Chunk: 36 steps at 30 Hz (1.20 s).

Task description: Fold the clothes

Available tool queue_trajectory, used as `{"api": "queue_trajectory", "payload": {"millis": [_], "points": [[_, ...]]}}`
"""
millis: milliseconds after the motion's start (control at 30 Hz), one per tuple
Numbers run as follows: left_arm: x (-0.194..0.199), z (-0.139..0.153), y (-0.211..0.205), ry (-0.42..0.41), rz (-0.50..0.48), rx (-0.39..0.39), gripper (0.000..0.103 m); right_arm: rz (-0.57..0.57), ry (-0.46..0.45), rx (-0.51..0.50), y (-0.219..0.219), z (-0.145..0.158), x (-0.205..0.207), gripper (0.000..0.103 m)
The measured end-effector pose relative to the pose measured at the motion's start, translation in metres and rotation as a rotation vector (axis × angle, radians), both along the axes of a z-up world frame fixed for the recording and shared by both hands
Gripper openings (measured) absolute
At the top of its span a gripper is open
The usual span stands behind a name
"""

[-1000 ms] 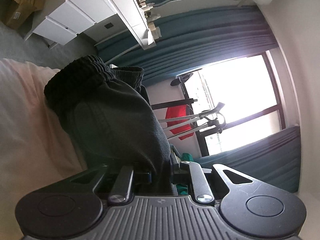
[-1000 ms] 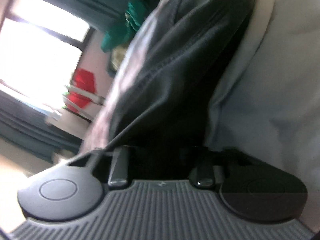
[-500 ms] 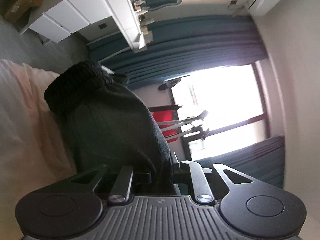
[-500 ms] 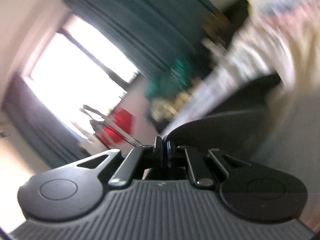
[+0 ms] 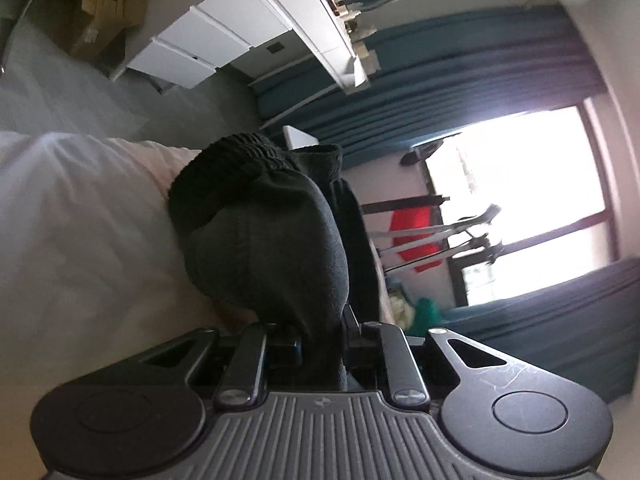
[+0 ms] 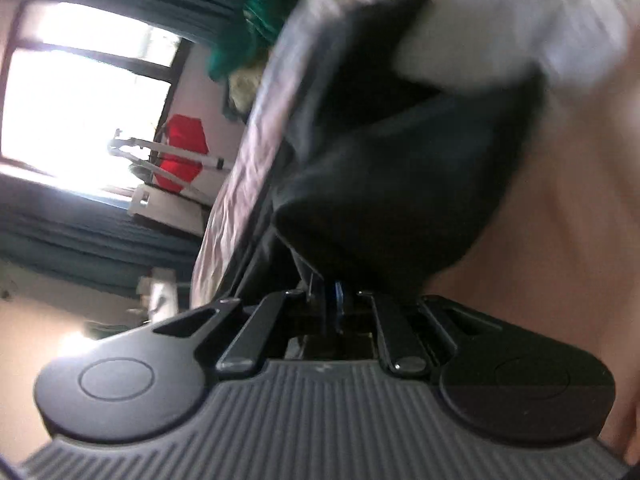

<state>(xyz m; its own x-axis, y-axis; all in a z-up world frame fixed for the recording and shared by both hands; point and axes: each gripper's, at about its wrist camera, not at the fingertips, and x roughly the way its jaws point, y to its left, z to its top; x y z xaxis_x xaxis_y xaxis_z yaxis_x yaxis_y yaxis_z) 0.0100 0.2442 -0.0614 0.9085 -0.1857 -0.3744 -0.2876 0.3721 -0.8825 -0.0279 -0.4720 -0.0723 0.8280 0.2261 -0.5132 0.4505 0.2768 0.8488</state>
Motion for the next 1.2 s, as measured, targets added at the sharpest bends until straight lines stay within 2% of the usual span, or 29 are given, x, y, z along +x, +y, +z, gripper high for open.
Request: {"api": "queue_trajectory", "payload": {"millis": [67, 133, 200, 233, 367, 433, 567, 600, 633, 667, 700, 767, 867, 967, 1100, 1133, 1167, 1200], "points": [[0.002, 0.0, 0.003, 0.016, -0.006, 0.004, 0.018, -0.026, -0.018, 0.059, -0.002, -0.004, -0.023, 0.016], [0.003, -0.001, 0.006, 0.033, -0.016, 0.005, 0.019, -0.088, -0.043, 0.086, -0.007, -0.007, -0.043, 0.037], [0.001, -0.004, 0.01, 0.052, -0.033, 0.008, 0.02, -0.163, -0.065, 0.104, -0.015, -0.009, -0.059, 0.081], [0.001, -0.005, 0.012, 0.061, -0.036, 0.009, 0.02, -0.189, -0.072, 0.117, -0.018, -0.011, -0.061, 0.085], [0.002, -0.011, 0.015, 0.076, -0.038, 0.016, 0.021, -0.191, -0.117, 0.275, -0.022, -0.03, -0.036, 0.085], [0.002, -0.013, 0.015, 0.085, -0.033, 0.032, 0.022, -0.197, -0.077, 0.325, -0.021, -0.036, -0.011, 0.085], [0.002, -0.017, 0.013, 0.104, -0.027, 0.043, 0.022, -0.229, 0.073, 0.246, -0.029, -0.037, 0.028, 0.083], [0.001, -0.019, 0.013, 0.109, -0.026, 0.041, 0.022, -0.238, 0.108, 0.202, -0.031, -0.034, 0.036, 0.072], [0.0, -0.02, 0.014, 0.113, -0.027, 0.038, 0.022, -0.24, 0.131, 0.159, -0.033, -0.032, 0.044, 0.065], [0.0, -0.022, 0.014, 0.117, -0.027, 0.034, 0.022, -0.242, 0.154, 0.116, -0.035, -0.031, 0.053, 0.05], [-0.001, -0.023, 0.015, 0.121, -0.027, 0.029, 0.022, -0.242, 0.173, 0.08, -0.037, -0.029, 0.06, 0.027], [-0.002, -0.024, 0.014, 0.121, -0.031, 0.016, 0.022, -0.234, 0.188, 0.038, -0.039, -0.027, 0.068, 0.02], [-0.004, -0.025, 0.012, 0.111, -0.047, 0.0, 0.022, -0.239, 0.131, -0.046, -0.038, -0.018, 0.074, 0.018], [-0.007, -0.023, 0.009, 0.083, -0.087, -0.005, 0.022, -0.248, -0.054, -0.138, -0.036, 0.005, 0.066, 0.017], [-0.009, -0.023, 0.005, 0.057, -0.115, -0.036, 0.022, -0.273, -0.34, -0.357, -0.03, 0.045, 0.054, 0.017], [-0.01, -0.023, 0.004, 0.06, -0.117, -0.039, 0.022, -0.28, -0.389, -0.401, -0.029, 0.052, 0.05, 0.017], [-0.011, -0.025, 0.004, 0.068, -0.118, -0.041, 0.022, -0.287, -0.36, -0.414, -0.03, 0.052, 0.046, 0.017], [-0.012, -0.026, 0.004, 0.083, -0.117, -0.042, 0.022, -0.289, -0.277, -0.416, -0.033, 0.047, 0.044, 0.017]]}}
